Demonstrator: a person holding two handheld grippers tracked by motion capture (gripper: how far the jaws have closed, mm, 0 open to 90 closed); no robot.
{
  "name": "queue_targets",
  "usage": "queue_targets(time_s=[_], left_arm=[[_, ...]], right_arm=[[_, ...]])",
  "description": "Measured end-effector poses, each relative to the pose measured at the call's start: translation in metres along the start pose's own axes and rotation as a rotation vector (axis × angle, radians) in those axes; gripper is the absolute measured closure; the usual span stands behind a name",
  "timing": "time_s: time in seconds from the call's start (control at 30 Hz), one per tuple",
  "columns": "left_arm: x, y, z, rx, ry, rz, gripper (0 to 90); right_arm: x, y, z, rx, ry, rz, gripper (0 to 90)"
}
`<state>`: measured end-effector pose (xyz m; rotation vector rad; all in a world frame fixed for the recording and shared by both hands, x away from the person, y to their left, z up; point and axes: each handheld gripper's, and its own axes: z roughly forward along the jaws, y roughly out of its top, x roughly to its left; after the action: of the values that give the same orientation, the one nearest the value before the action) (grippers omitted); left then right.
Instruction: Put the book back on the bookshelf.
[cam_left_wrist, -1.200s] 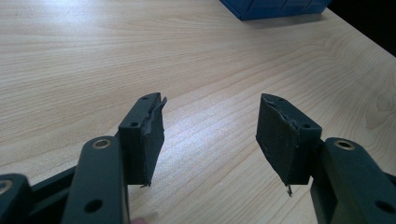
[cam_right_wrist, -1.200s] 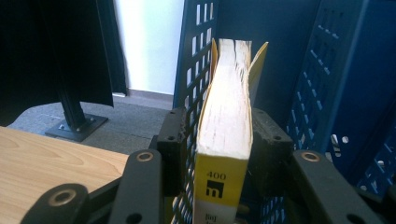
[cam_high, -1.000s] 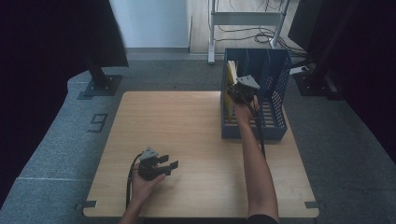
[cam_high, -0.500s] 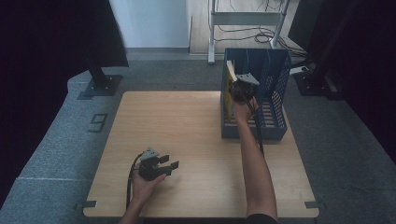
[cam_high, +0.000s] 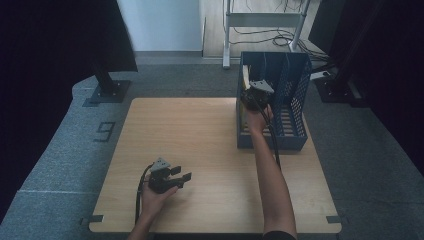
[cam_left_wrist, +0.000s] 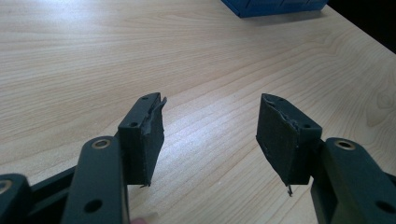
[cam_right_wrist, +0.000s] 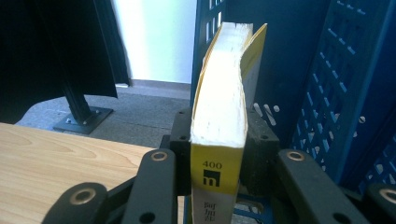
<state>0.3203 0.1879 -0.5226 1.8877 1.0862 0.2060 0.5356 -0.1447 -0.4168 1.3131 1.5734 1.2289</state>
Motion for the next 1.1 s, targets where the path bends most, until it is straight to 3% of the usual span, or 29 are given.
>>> queue_targets(time_s=[0.4,1.1], left_arm=[[-0.001,0.0,0.001,-0.001,-0.001,-0.001,41.1],[-0.002,0.0,0.002,0.004,-0.005,0.002,41.1]], right_arm=[[-0.006,-0.002,-0.003,-0.007,0.007,-0.004,62.4],[-0.017,-0.01,-0.006,-0.002,-0.033,0.007,58.6]])
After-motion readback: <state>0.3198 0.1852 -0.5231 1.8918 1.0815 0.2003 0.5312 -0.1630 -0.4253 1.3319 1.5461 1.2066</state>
